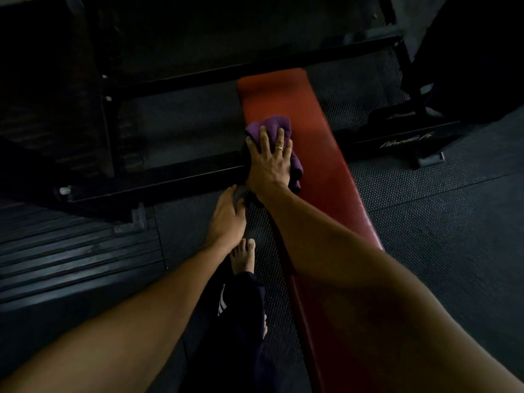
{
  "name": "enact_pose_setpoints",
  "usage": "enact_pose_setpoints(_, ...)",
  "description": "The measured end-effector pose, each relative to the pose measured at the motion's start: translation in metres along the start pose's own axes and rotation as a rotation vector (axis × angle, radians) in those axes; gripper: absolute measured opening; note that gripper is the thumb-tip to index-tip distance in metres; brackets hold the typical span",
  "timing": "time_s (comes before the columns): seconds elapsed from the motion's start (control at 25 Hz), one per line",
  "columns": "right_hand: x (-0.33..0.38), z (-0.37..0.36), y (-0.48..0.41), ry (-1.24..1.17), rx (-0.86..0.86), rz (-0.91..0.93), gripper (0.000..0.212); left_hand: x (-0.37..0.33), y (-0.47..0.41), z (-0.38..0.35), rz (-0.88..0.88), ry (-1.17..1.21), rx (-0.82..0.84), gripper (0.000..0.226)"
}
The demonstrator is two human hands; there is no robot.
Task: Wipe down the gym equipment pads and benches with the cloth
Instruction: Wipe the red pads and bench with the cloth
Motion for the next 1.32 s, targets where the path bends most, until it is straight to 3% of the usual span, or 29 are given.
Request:
enact_pose_setpoints(0.2,-0.009,0.009,0.045,-0.049,0.029,0.081,0.058,0.000,0.018,0.014,-0.050,-0.079,0.005,0.052)
enact_pose_setpoints(0.56,-0.019,0.016,0.157,-0.126,0.125,0.051,0.047,-0.002,0.074,0.052,-0.097,-0.166,0.040,0.049)
enact_pose_setpoints(1.08,-0.081,0.168,0.322,-0.380,0.088,-0.293,0.030,-0.120,0.218,0.106,-0.366,-0.425,0.246,0.052)
enact_pose_setpoints(1.32,-0.091,0.237,0.431,-0.511,0.052,-0.584,0.035,-0.169,0.279,0.104,-0.524,-0.633,0.433,0.052)
Point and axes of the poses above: each hand's wrist, its own y-axis away from the middle knuckle, its own z-axis out of the back of the hand, x = y × z, the point moved 7 cm from there along -y, towards the middle knuckle, and after that the axes turned 8 degrees about -x, right-handed, at the moved point
